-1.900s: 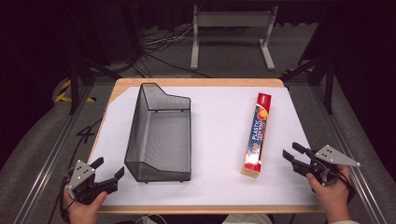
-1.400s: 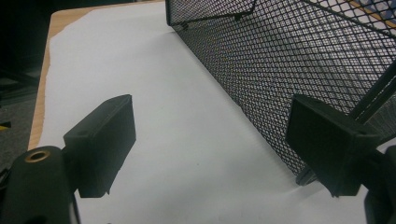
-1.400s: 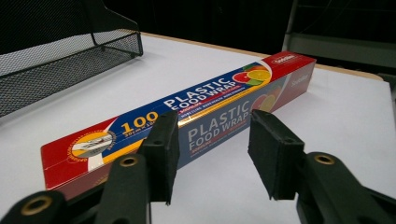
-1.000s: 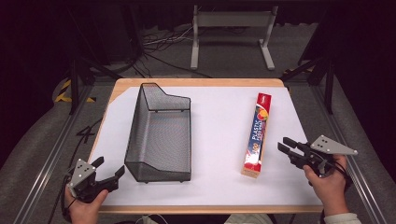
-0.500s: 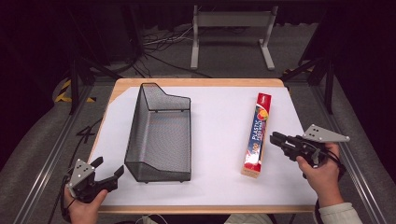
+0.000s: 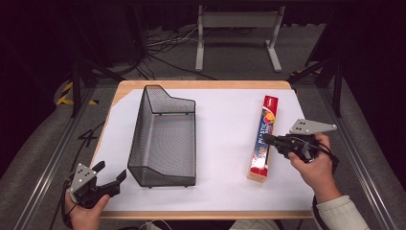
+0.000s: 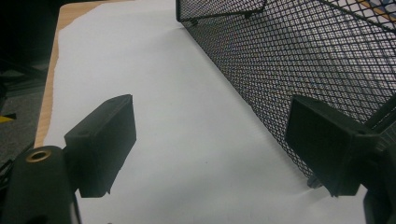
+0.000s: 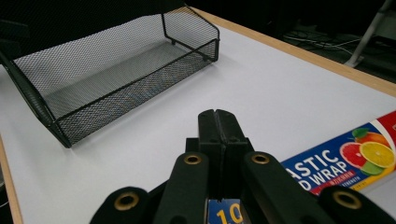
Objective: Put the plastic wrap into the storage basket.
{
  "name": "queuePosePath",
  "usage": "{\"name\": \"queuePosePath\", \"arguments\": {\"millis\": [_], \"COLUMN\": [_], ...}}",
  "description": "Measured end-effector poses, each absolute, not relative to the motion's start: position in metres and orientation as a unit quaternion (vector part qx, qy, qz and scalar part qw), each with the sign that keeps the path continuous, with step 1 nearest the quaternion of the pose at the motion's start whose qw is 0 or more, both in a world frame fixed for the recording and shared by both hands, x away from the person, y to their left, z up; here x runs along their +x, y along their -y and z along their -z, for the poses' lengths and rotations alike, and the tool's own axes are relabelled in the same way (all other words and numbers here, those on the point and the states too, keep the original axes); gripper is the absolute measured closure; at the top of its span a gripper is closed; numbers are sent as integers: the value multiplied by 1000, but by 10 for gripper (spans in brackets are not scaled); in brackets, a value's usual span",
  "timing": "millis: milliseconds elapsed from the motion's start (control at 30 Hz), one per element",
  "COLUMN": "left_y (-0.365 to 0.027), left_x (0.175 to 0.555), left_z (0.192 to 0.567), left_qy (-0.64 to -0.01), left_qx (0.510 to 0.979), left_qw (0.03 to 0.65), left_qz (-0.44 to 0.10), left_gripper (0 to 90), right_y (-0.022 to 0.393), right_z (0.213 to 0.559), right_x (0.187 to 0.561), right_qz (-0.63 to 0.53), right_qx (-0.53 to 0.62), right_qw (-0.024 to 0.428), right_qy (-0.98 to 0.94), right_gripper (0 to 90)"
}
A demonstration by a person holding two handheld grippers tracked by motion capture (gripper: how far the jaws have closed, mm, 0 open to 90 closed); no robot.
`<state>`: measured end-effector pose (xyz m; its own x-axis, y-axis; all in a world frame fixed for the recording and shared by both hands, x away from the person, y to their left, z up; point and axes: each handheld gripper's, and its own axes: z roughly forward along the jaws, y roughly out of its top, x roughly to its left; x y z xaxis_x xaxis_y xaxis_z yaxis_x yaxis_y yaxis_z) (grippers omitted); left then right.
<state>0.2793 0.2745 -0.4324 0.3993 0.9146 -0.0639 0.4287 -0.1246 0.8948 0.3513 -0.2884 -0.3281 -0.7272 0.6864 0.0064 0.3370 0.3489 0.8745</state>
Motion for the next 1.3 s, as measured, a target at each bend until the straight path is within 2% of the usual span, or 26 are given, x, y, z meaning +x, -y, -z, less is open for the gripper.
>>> {"name": "queuePosePath", "arguments": {"millis": [400,1300], "left_y": [-275,-275], "left_x": [279,280], "left_z": [432,433], "left_qy": [-480,-481], "left_qx": [700,702], "left_qw": [456,454], "left_qz": [-266,-265], "left_gripper": [172,172], "right_y": [261,230], "right_z": [330,382], "right_x": [366,381], "right_qz": [-430,-280], "right_qx": [316,345], "right_qw": [151,75], "right_qy": [-832,-893], "right_gripper": [900,900]}}
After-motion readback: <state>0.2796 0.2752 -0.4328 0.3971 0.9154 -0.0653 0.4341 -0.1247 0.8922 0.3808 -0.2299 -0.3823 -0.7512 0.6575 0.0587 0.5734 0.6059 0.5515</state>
